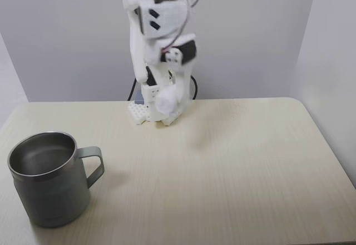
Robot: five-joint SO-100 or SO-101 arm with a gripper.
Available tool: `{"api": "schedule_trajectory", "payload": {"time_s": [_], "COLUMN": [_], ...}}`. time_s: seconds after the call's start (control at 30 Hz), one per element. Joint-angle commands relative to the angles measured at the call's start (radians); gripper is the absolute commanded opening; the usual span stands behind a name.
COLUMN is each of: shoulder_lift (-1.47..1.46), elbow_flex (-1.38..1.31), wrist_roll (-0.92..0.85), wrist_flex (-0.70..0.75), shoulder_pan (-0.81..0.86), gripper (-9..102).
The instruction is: Grasp a dressing and put it in the cup.
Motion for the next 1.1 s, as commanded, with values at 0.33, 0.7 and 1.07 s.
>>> {"api": "schedule_trajectory", "payload": {"time_s": [0.33,0.7,1.07], "shoulder_lift": [0.124,0.39,0.637], "elbow_flex": [0.233,0.451,0.594], "wrist_roll": [-0.163,-0.138,-0.094], "wrist_flex": [-0.146,-0.291,-0.337], "shoulder_pan": [0.494,0.765,0.854], "gripper": [0,0,0]}}
